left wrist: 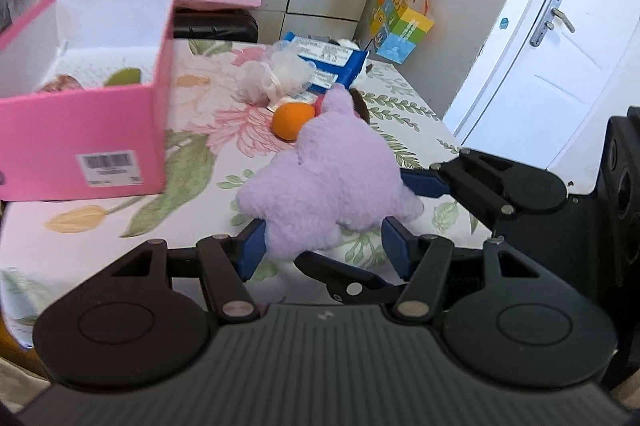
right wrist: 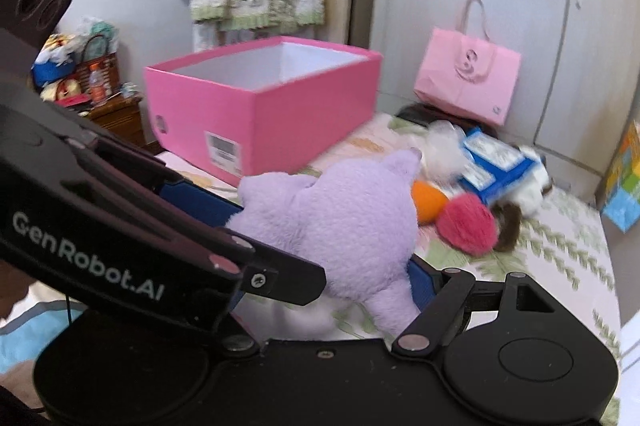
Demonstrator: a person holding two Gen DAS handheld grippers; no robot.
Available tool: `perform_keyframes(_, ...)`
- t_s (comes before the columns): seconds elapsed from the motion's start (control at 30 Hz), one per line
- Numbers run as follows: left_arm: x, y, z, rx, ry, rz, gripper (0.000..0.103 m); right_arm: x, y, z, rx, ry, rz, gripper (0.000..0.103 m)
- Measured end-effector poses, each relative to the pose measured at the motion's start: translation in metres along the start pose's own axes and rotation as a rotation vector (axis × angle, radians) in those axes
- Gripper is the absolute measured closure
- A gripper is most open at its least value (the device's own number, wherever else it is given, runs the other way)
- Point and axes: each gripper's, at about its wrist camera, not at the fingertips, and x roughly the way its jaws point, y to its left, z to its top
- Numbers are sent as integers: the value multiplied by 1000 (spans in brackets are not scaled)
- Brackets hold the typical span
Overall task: Organize soft objects
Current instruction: 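Carry the lavender plush with both tools over the pink shoebox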
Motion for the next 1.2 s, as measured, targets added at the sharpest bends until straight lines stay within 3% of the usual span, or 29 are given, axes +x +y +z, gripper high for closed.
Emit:
perform_keyframes(0.27,-53,9,-4,22,29,68,43,-23,52,21,-150,-38,34,19)
perform_keyframes(0.6,-88,28,12,24,59,156,43,-21,81,51,-212,-64,101,19)
perform_keyframes(0.73,-92,38,32,31,83,174,43,-14,83,66,-217,-72,110,19)
perform_keyframes(0.93,-91,61,66,20,55,168,42,3,73,100,-197,-98,117,19)
perform_keyframes(1.2,-60,110,125,4,37,162,42,61,50,150,-169,-123,117,18)
